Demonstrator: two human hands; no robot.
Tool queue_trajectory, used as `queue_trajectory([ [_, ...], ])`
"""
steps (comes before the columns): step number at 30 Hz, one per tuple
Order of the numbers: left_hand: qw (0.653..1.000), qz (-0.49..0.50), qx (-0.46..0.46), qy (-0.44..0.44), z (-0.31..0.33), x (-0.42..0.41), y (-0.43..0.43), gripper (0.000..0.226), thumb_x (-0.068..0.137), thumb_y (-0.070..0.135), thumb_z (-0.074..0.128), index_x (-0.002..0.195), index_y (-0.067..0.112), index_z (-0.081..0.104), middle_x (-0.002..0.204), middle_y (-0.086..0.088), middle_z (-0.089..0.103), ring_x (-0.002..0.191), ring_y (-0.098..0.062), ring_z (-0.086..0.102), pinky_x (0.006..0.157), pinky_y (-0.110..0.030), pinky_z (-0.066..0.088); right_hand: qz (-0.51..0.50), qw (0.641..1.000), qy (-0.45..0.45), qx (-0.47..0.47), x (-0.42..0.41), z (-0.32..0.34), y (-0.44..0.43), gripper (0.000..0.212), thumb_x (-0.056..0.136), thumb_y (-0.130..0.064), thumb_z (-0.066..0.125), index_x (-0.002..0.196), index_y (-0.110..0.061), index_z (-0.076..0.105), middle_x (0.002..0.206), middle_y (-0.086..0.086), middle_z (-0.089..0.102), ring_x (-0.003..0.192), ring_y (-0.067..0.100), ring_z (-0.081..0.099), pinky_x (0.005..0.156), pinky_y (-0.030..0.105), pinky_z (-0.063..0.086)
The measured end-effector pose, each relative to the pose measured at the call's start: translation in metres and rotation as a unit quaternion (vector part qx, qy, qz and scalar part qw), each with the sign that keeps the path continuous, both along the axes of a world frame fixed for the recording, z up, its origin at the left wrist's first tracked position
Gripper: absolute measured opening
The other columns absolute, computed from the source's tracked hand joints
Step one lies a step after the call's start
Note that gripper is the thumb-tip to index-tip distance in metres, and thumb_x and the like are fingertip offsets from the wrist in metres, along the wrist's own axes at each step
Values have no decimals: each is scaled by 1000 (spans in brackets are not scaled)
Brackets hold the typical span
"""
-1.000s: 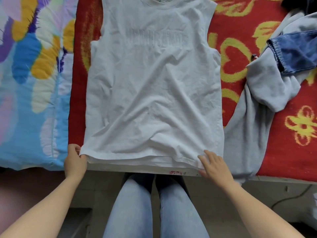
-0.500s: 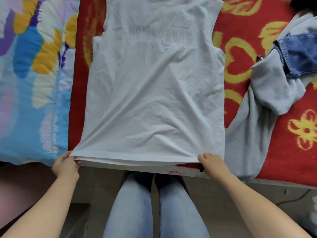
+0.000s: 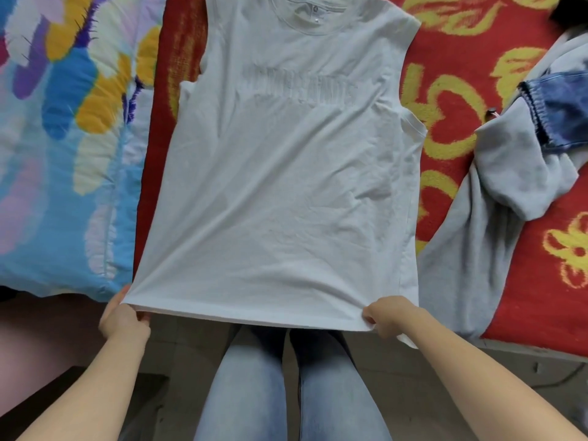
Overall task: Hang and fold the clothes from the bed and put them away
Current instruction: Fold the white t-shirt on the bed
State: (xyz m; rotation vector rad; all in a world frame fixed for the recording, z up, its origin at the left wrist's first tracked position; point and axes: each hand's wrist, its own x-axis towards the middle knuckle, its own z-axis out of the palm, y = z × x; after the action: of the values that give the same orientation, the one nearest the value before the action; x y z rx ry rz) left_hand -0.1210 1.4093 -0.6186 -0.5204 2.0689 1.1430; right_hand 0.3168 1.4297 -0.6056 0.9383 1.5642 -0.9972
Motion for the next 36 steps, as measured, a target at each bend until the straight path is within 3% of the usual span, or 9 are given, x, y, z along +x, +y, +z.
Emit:
queue_trajectory([
  [3,970,-210,-92,84,0,0,-7,26,91,4,51,104,17,69,113,-8,64,101,-25,60,80,-31,50,-25,1000,-6,-8,-2,-1,2,27,86,-11,44,65,-26,34,68,-7,38,57,10,32,53,22,26],
  [6,810,-510,-231,173,0,-3,-6,44,91,-1,36,125,15,60,130,-19,53,113,-40,49,87,-42,42,-77,997,-3,1,-7,-1,0,17,87,-36,56,84,-21,48,82,-4,49,72,15,45,63,25,35],
  [9,723,-577,-308,223,6,1,14,36,93,11,40,123,14,60,127,-22,48,113,-42,44,92,-49,39,-119,992,1,37,-15,-2,12,44,86,-55,54,103,-14,54,100,2,59,87,21,52,69,29,38],
  [11,698,-583,-322,262,14,11,34,32,94,17,41,116,8,63,123,-25,48,111,-43,44,92,-50,37,-124,989,7,81,-22,2,28,44,91,-56,45,96,-13,50,89,2,55,80,21,50,61,28,36],
  [13,684,-598,-309,281,18,26,56,33,95,18,39,112,1,63,120,-27,48,109,-43,43,91,-49,37,-145,982,12,119,-26,7,45,41,94,-53,41,97,-13,48,86,2,54,77,21,49,55,27,32],
  [18,667,-640,-230,303,28,61,111,31,95,17,39,104,0,64,120,-24,49,107,-39,44,88,-45,38,-238,953,40,181,-38,23,87,37,98,-43,38,112,-11,51,109,8,61,93,24,58,62,29,37],
  [23,643,-680,-167,311,40,78,170,31,97,17,38,109,3,63,124,-19,50,110,-36,44,88,-42,38,-246,938,35,242,-47,34,131,29,98,-34,38,111,-12,52,106,8,62,86,23,54,63,30,35],
  [28,680,-674,-93,274,38,70,225,29,95,15,42,113,4,62,125,-21,49,111,-38,48,92,-43,42,-238,918,18,317,-40,32,172,26,98,-29,38,108,-11,54,108,6,58,95,24,53,64,30,36],
  [36,679,-684,-23,265,29,68,297,29,93,11,44,117,5,60,124,-20,49,111,-35,49,91,-43,43,-129,916,2,379,-29,32,247,30,98,-30,39,119,-13,50,120,7,49,113,24,42,73,30,36],
])
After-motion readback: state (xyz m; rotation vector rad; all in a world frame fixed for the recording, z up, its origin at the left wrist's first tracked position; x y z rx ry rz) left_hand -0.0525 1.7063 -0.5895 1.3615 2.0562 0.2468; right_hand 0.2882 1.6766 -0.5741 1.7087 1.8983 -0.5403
